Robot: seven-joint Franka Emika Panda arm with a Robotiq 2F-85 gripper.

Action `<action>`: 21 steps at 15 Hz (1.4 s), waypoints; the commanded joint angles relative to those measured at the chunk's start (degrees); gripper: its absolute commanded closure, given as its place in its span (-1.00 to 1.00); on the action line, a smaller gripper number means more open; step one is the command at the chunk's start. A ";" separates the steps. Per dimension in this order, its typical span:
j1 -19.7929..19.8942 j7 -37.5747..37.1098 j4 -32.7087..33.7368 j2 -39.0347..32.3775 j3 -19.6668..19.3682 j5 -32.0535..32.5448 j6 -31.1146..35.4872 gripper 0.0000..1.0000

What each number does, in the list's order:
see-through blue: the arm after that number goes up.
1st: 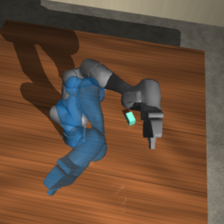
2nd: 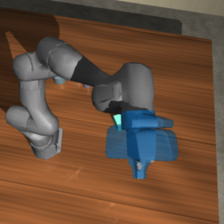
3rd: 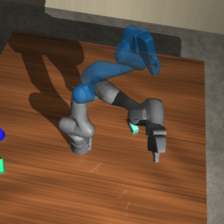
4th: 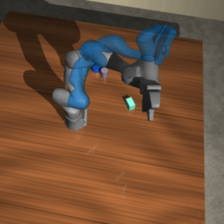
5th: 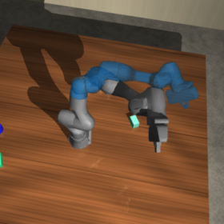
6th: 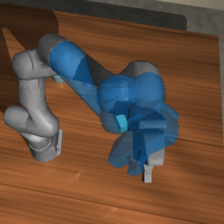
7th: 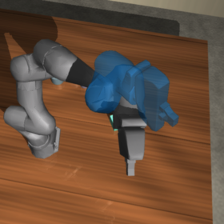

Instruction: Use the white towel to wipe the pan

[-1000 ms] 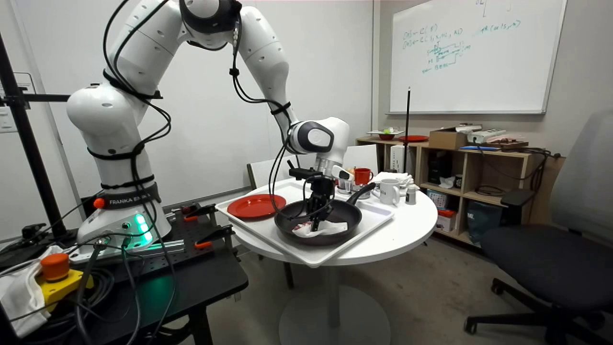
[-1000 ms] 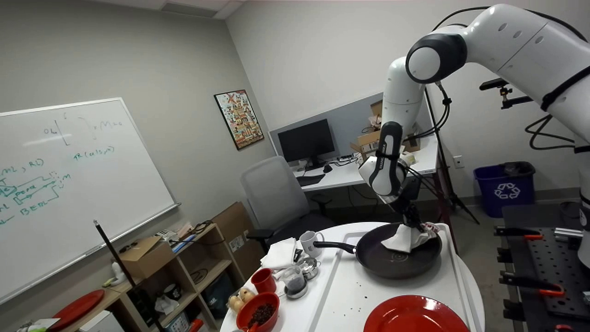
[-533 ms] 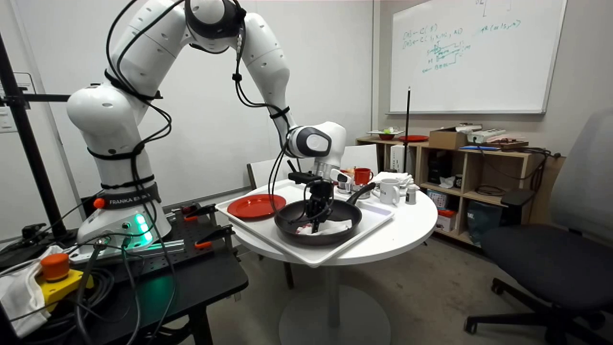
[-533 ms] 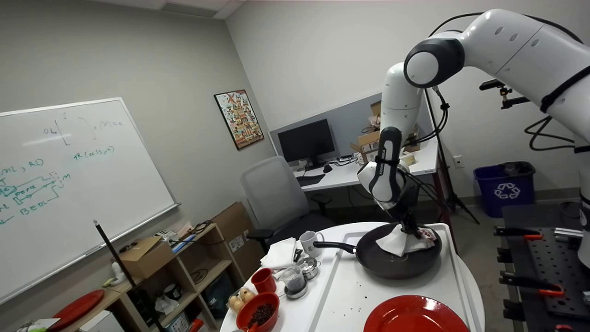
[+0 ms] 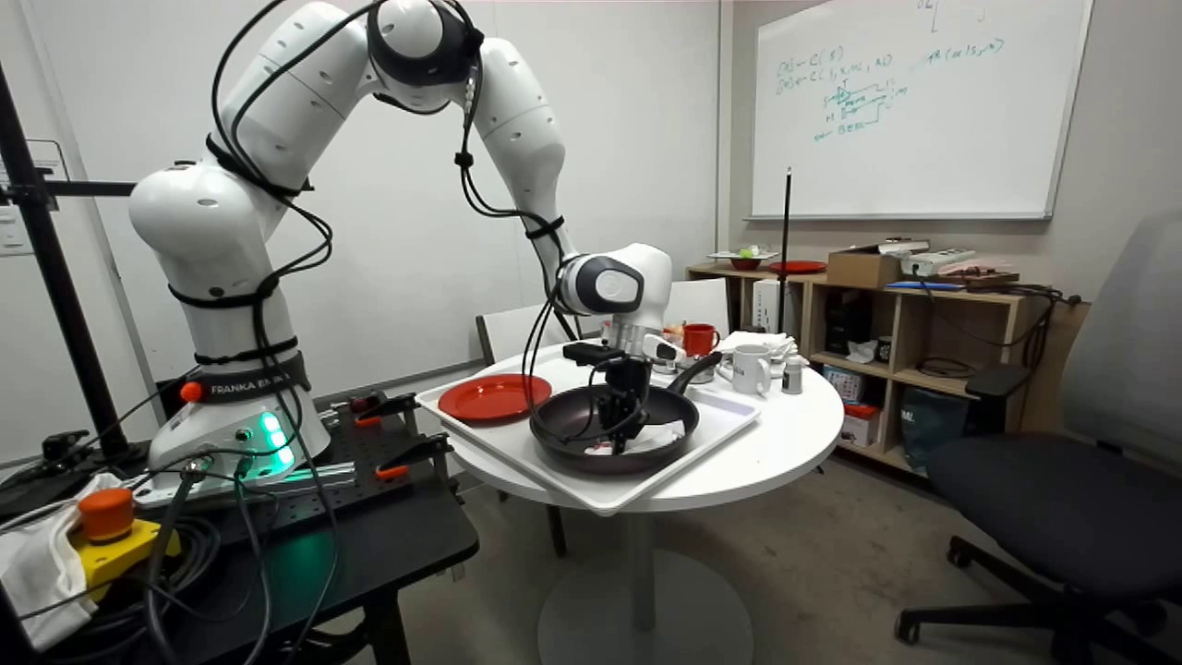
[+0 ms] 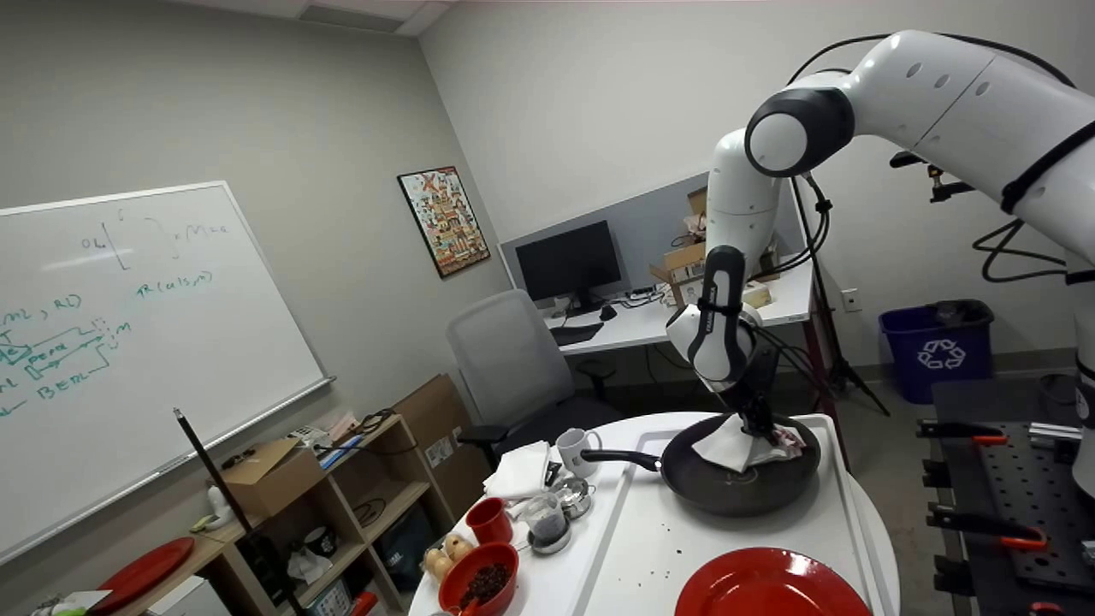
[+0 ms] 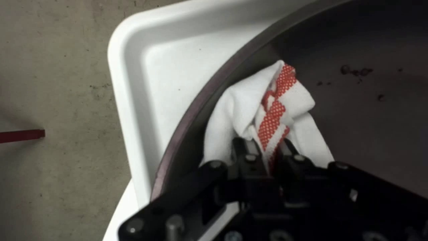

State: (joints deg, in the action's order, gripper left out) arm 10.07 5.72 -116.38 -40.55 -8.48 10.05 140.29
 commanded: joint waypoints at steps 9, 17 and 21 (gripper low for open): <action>-0.60 2.67 -0.50 -1.12 0.53 1.72 14.93 0.85; 7.72 18.04 -4.69 0.21 11.98 -0.55 24.16 0.85; 13.77 27.77 -6.89 0.28 19.29 -0.80 22.73 0.85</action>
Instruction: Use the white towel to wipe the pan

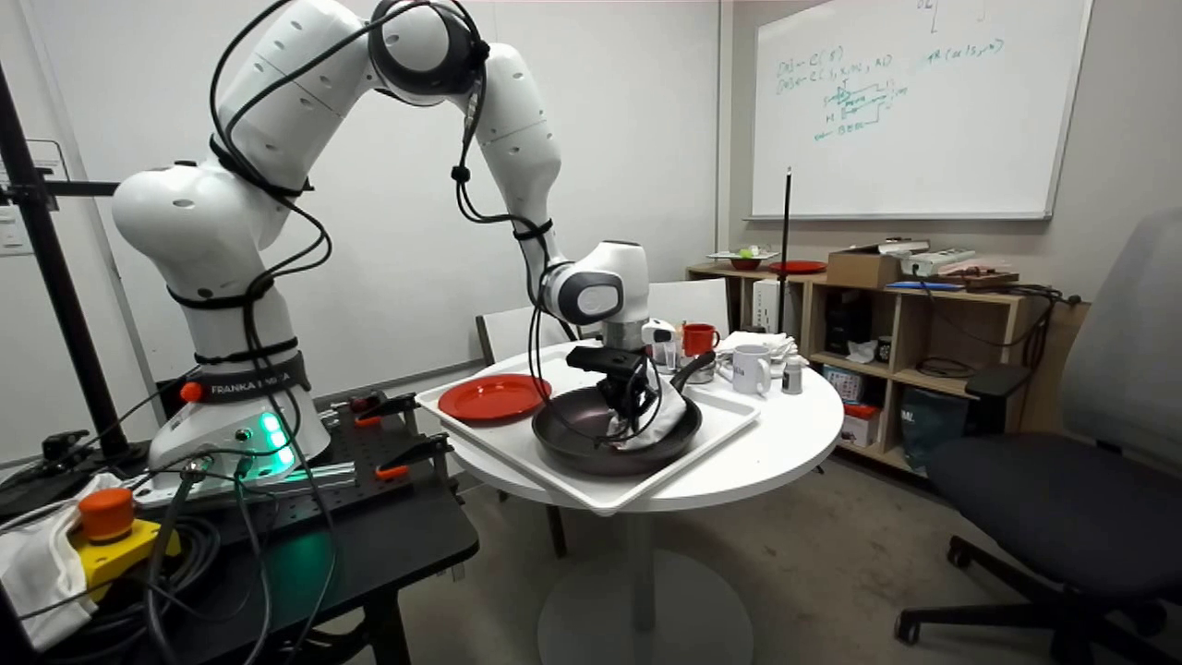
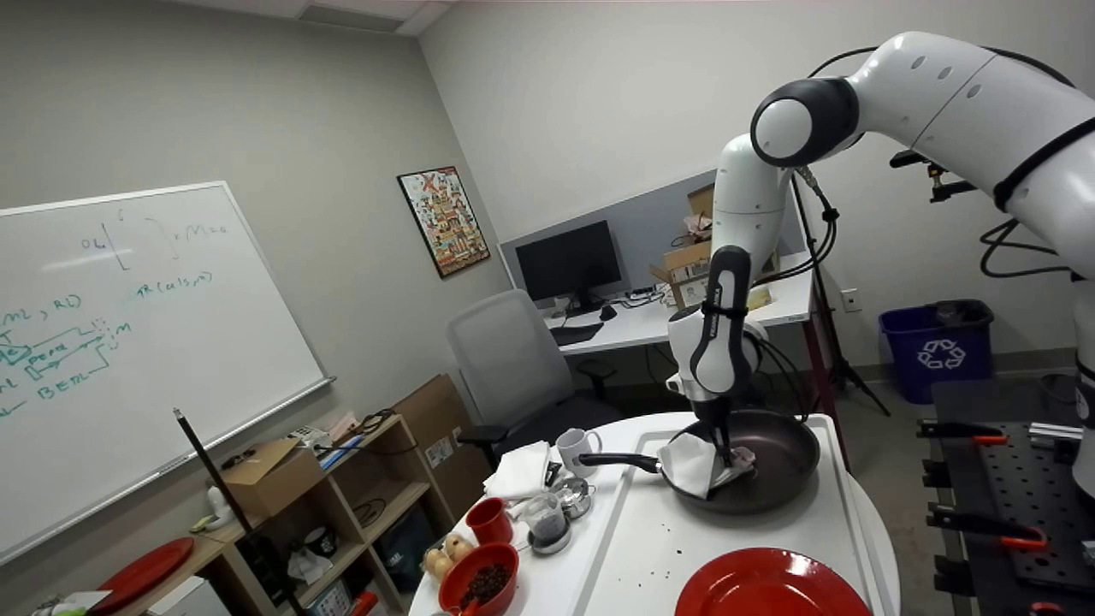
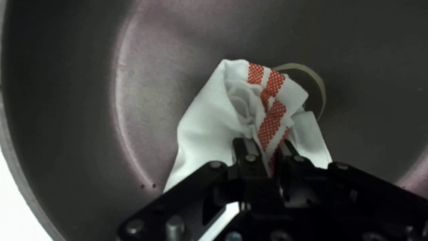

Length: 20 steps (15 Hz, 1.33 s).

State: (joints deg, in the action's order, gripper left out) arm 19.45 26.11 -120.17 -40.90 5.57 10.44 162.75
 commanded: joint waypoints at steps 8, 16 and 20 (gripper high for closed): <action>7.14 20.40 -9.43 5.17 7.89 -2.41 -10.24 0.85; 2.07 21.81 -10.30 7.27 1.93 -2.93 -16.37 0.85; -1.06 18.69 -9.39 7.01 -1.27 -2.40 -14.54 0.86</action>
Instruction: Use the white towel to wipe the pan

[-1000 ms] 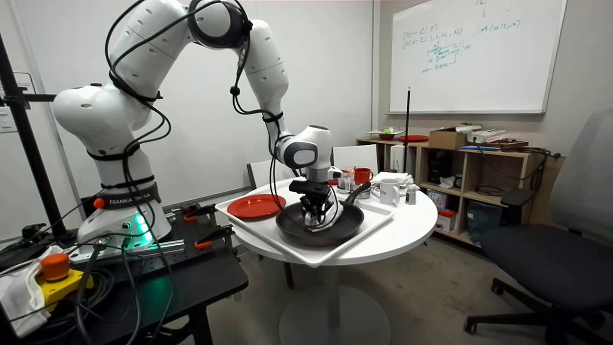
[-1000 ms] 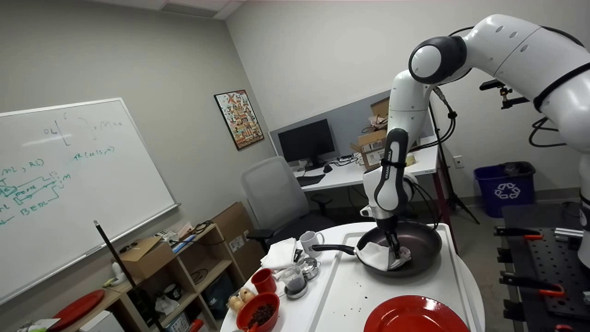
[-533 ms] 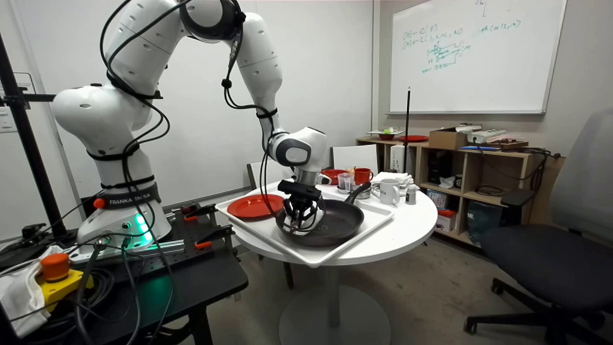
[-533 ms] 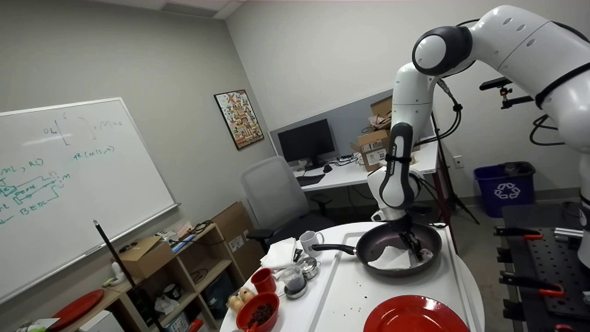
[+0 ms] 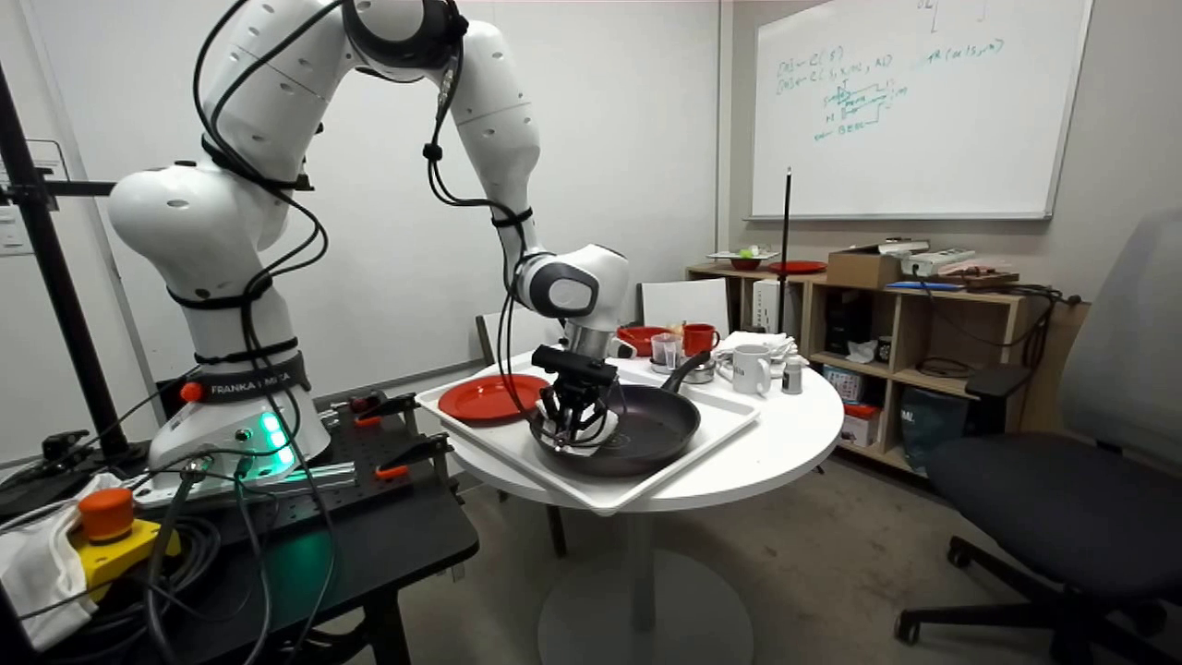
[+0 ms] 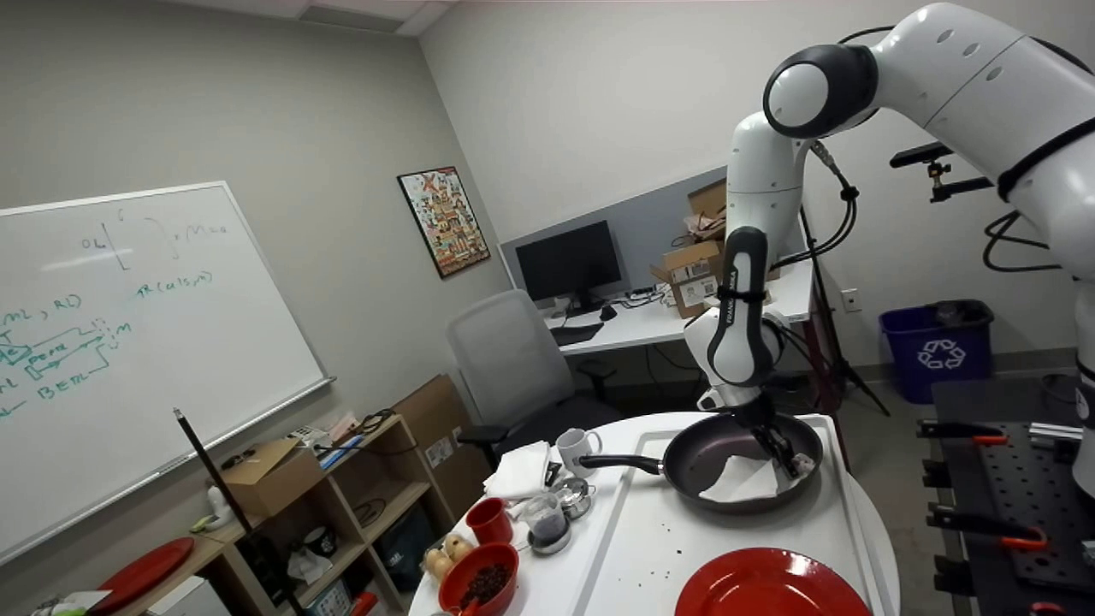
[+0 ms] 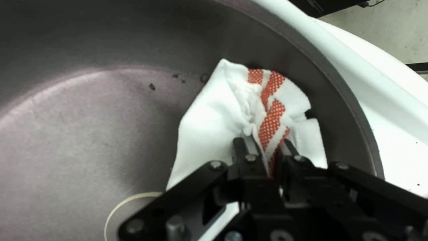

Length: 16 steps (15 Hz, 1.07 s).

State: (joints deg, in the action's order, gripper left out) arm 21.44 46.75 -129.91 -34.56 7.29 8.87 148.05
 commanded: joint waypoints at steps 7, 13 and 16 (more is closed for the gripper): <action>-4.74 -13.77 8.67 -3.65 -9.81 -0.80 4.94 0.85; -4.32 -22.47 16.32 -8.17 -11.98 -0.48 2.99 0.85; -5.48 -25.45 18.14 -9.32 -12.13 -0.16 2.11 0.85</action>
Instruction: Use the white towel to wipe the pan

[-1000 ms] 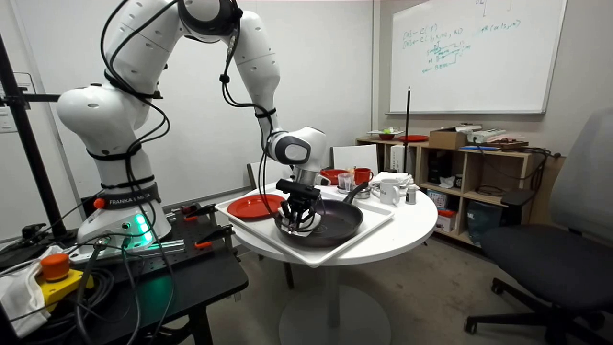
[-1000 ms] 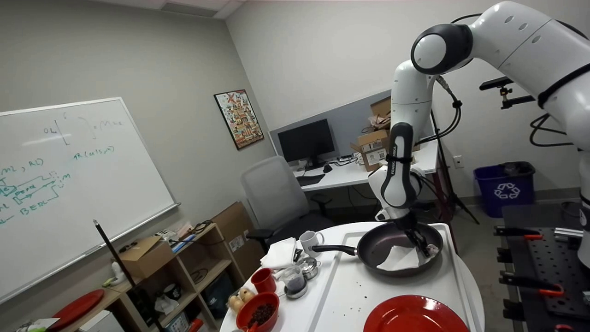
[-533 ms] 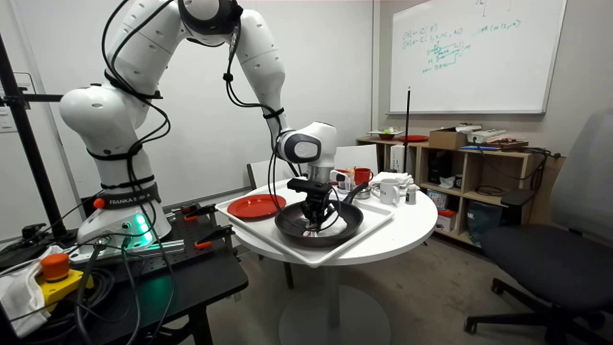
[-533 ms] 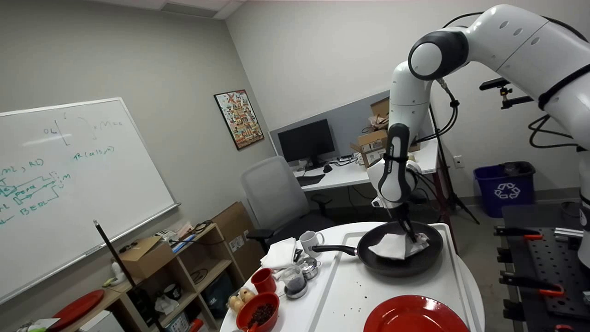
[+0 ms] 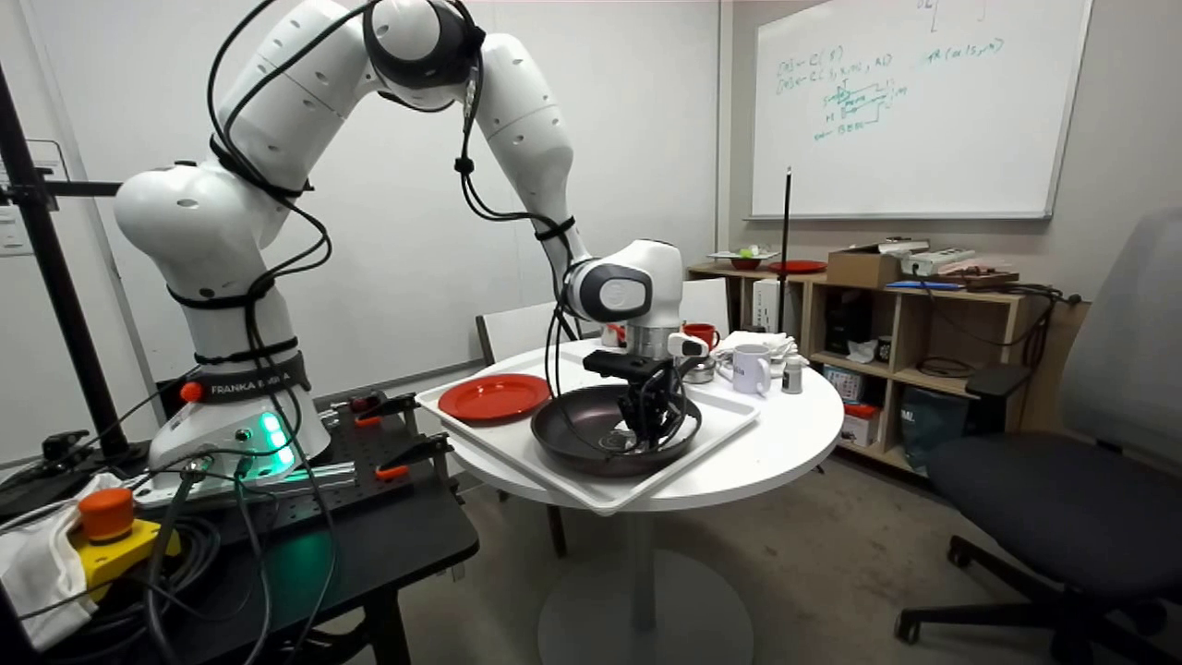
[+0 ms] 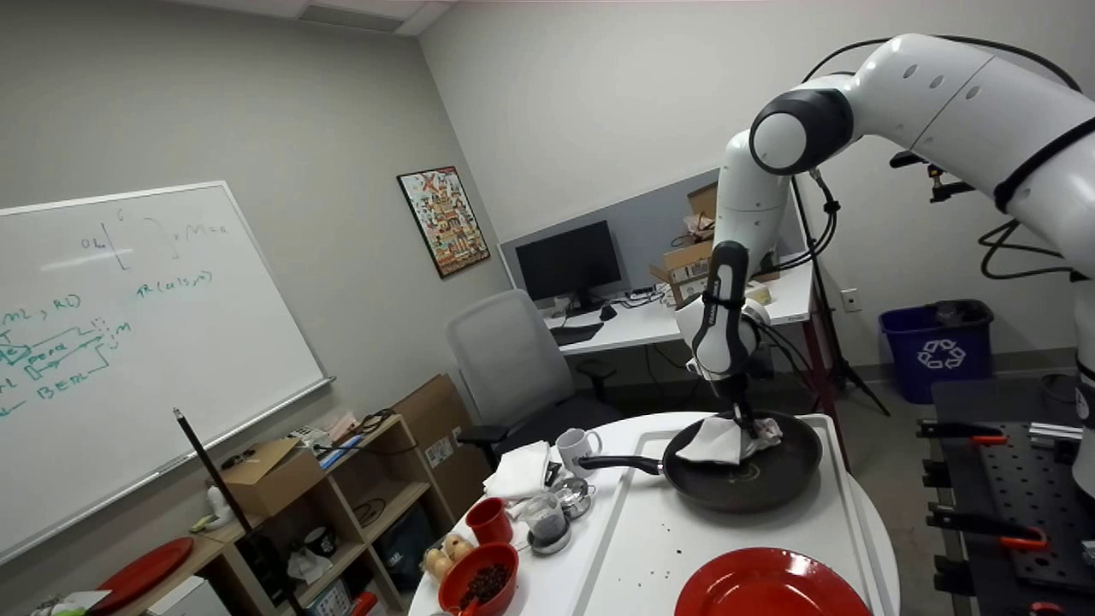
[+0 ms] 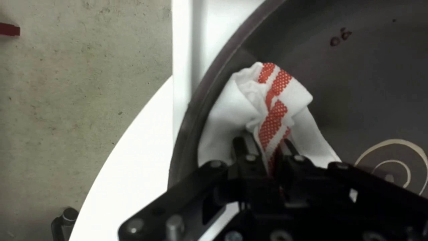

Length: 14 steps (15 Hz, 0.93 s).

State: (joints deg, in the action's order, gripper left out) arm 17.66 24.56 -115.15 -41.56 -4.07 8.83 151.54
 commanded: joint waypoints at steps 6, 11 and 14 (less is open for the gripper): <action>-4.46 -6.25 5.75 -1.82 0.68 -0.26 -1.79 0.85; -5.84 -6.03 7.39 -2.66 2.21 -0.52 -2.24 0.85; -5.19 -5.46 10.48 -4.68 3.12 -1.40 -4.42 0.85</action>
State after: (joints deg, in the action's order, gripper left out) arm 12.08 18.94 -109.09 -43.55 -1.69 8.81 149.92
